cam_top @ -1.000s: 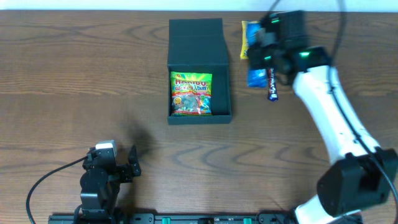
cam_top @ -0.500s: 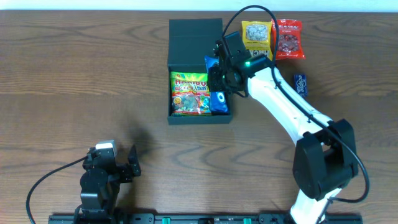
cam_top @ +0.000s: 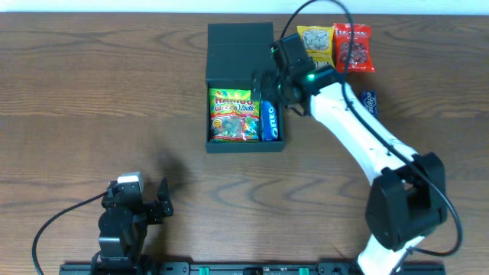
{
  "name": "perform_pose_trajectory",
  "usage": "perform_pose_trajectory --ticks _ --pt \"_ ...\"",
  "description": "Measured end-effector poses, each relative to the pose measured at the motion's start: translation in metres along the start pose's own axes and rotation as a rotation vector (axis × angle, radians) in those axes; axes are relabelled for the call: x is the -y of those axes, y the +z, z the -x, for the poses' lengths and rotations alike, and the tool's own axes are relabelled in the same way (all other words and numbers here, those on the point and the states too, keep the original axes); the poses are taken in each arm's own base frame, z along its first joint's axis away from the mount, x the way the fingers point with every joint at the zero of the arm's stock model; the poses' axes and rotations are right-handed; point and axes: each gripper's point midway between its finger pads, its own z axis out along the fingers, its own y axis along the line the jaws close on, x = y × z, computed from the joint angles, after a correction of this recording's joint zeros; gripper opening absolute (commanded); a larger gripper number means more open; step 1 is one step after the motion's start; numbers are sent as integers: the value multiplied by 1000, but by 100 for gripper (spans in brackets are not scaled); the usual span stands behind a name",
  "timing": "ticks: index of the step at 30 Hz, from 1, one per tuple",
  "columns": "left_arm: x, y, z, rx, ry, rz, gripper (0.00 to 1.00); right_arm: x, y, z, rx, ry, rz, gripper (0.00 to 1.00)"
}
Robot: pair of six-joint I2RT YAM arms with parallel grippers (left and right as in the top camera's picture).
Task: Pack container
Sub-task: 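Place the Oreo pack upright beside the Haribo bag in the box, then reach the right gripper to the yellow Hacks bag and grasp it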
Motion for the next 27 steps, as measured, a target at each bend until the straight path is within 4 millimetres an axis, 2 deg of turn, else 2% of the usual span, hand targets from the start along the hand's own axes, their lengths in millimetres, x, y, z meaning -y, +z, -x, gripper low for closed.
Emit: perform_pose_trajectory --ticks 4,7,11,15,17,19,24,27 --pt "0 0 0 0 0 0 95 19 -15 41 152 -25 -67 99" --pt "0 0 0 0 0 0 95 42 -20 59 219 -39 -155 99" --pt "0 0 0 0 0 0 95 67 -29 96 341 -51 -195 91" --pt "0 0 0 0 0 0 95 117 -28 127 411 -1 -219 90" --pt "0 0 0 0 0 0 95 143 -18 138 433 18 -230 89" --pt "0 0 0 0 0 0 95 155 -2 144 436 19 -233 89" --pt "0 0 0 0 0 0 95 156 55 153 397 -11 -213 93" --pt "0 0 0 0 0 0 95 156 87 151 366 -16 -203 93"
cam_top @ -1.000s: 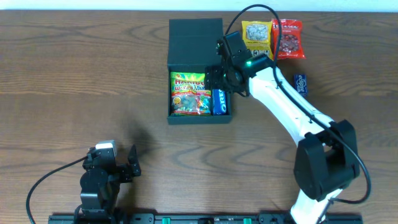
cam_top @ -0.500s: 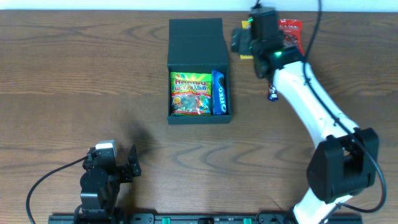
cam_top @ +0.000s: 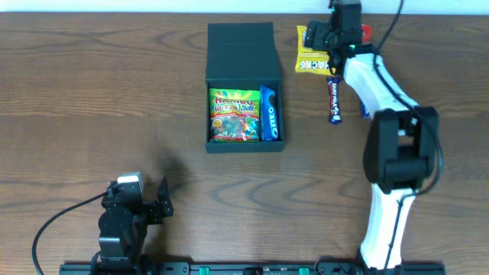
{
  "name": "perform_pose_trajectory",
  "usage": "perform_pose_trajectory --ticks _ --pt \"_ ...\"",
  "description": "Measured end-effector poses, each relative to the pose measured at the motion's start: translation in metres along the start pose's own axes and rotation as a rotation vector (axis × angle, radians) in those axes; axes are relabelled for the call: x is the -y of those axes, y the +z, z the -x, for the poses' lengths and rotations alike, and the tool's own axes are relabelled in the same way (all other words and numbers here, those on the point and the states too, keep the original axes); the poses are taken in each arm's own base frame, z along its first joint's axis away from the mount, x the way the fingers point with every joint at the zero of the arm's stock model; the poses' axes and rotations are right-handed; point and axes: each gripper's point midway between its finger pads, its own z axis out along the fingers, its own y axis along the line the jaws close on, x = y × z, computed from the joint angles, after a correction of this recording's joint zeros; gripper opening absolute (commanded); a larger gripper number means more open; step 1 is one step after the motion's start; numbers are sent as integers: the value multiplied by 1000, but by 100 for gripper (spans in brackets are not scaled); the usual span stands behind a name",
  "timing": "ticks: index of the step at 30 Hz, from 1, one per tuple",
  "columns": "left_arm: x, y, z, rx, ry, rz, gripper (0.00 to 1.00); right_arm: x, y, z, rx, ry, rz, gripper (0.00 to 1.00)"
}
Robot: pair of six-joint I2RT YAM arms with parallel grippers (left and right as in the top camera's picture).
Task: Pack container
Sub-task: 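Reach the right gripper to the yellow Hacks bag and grasp it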
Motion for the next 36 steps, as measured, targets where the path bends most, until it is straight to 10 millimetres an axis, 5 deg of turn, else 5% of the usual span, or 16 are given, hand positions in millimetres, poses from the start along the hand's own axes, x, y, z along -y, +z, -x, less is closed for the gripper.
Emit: perform_pose_trajectory --ticks 7,12,18,24,31,36 --pt "0 0 0 0 0 0 95 -6 38 -44 -80 -18 3 87" --pt "0 0 0 0 0 0 95 -7 52 -66 -116 -34 2 55" --pt "0 0 0 0 0 0 95 -9 52 -60 -107 -29 1 12" --pt "0 0 0 0 0 0 95 -10 46 -55 -141 -41 -8 3" --pt "0 0 0 0 0 0 95 -16 8 -41 -233 -68 -13 1" --pt "0 0 0 0 0 0 95 -43 -70 9 -184 -100 33 1"
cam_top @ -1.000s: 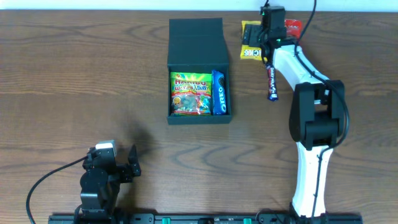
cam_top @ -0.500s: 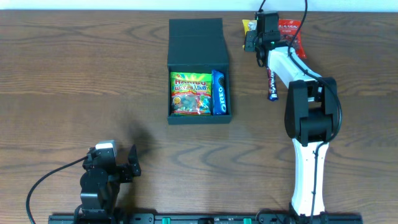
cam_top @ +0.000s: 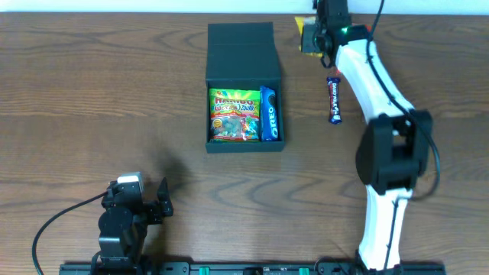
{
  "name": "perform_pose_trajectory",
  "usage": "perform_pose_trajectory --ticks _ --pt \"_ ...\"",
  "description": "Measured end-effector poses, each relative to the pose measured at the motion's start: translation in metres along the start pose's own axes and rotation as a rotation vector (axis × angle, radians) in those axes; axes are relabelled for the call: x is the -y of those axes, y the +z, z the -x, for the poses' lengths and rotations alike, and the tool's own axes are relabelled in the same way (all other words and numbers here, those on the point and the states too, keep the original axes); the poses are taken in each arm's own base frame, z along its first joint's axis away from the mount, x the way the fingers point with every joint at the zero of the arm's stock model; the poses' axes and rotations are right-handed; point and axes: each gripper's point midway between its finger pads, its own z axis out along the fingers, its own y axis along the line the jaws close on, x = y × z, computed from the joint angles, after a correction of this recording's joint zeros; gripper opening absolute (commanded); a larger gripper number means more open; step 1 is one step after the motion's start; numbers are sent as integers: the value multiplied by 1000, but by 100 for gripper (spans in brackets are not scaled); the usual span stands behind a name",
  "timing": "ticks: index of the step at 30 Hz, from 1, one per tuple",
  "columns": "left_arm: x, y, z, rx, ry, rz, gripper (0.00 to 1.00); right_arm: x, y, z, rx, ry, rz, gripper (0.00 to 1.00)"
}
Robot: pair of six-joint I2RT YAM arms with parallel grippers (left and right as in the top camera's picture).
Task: Pack container
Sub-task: 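Reach the right gripper to the yellow Hacks bag and grasp it, then lower the yellow Hacks bag into the box and release it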
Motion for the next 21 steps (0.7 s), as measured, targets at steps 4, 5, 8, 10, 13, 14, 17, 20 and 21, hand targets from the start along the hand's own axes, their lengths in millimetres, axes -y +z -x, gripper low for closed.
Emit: perform_pose_trajectory --ticks 4,5,8,10,13,14,17,20,21 --pt "0 0 0 0 0 0 95 -22 -86 21 62 -21 84 1" --pt "0 0 0 1 0 0 95 -22 -100 23 84 -20 96 1" --pt "0 0 0 0 0 0 95 -18 -138 17 172 -20 123 1" --pt "0 0 0 0 0 0 95 -16 -150 1 225 -33 134 1" --pt "0 0 0 0 0 0 95 -27 -146 -36 223 -44 166 1" --pt "0 0 0 0 0 0 95 -36 -140 -48 201 -39 182 1" --pt "0 0 0 0 0 0 95 -67 -131 -70 161 -44 231 1" --pt "0 0 0 0 0 0 95 -114 -125 -87 141 -89 303 1" --pt "0 0 0 0 0 0 95 -126 -122 -94 129 -102 323 1"
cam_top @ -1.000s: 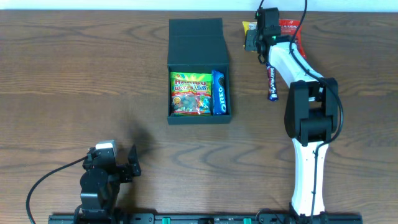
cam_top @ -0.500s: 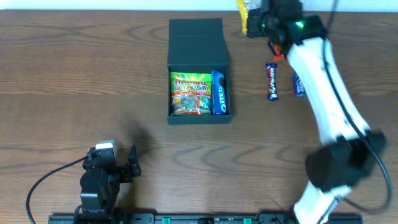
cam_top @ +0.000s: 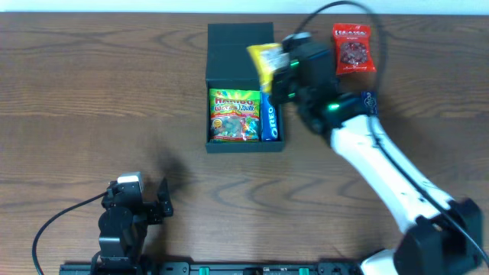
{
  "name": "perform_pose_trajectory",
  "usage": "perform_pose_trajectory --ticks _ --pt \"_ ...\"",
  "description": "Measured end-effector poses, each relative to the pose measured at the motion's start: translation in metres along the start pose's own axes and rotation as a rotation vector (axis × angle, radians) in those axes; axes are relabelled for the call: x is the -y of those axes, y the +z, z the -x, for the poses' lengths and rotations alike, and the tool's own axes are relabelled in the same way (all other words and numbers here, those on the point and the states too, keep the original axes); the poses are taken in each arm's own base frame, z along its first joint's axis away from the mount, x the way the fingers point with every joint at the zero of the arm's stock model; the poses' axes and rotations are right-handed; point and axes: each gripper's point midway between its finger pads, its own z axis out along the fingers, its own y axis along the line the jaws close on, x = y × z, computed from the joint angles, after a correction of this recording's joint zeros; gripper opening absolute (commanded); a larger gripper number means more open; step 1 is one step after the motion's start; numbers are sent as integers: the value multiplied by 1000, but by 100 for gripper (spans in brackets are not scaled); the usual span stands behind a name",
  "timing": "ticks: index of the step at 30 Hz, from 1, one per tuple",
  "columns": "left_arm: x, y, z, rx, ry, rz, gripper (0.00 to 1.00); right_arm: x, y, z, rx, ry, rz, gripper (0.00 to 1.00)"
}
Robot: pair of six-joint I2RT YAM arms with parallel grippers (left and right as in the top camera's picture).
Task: Pack container
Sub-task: 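Lower the yellow Hacks bag into the box and release it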
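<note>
A dark green box (cam_top: 238, 46) stands open at the table's back middle. Inside lie a Haribo bag (cam_top: 231, 114) and, along the right wall, a blue Oreo pack (cam_top: 269, 122). My right gripper (cam_top: 276, 67) is shut on a yellow snack bag (cam_top: 263, 57), which hangs over the box's back right corner, just behind the Oreo pack. A red snack bag (cam_top: 351, 47) lies on the table at the back right. My left gripper (cam_top: 158, 200) rests open near the front left, far from the box.
A small blue wrapped item (cam_top: 370, 99) peeks out beside my right arm (cam_top: 374, 160), which crosses the table from the front right. The table's far edge runs just behind the box and the red bag.
My right gripper has moved from the table's back edge, where it was at the yellow bag, to over the box's back right corner, with the bag in its grip. The red bag is uncovered again.
At first my right gripper was at the box's right wall by the Oreo pack, with the yellow and red bags lying at the back right. Then it was over the yellow bag, which lay turned sideways. Later it was down on that bag, and now holds it over the box.
</note>
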Motion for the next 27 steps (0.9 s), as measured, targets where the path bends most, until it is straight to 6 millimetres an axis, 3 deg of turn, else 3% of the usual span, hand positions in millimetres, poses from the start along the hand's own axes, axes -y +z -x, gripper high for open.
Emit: perform_pose_trajectory --ticks 3,8,15,16,18,20,21,25,27 --pt "0 0 0 0 0 0 95 -30 22 -24 -52 7 47 1" --pt "0 0 0 0 0 0 95 -43 62 -76 -181 77 32 1" --pt "0 0 0 0 0 0 95 -79 77 -102 -194 81 42 2" --pt "0 0 0 0 0 0 95 -81 76 -102 -187 80 31 8" --pt "0 0 0 0 0 0 95 -88 75 -103 -168 78 15 57" --pt "0 0 0 0 0 0 95 -94 74 -102 -151 74 15 93" --pt "0 0 0 0 0 0 95 -96 74 -102 -144 72 13 99" --pt "0 0 0 0 0 0 95 -94 73 -100 -122 62 -22 99" --pt "0 0 0 0 0 0 95 -90 73 -98 -114 59 -38 83"
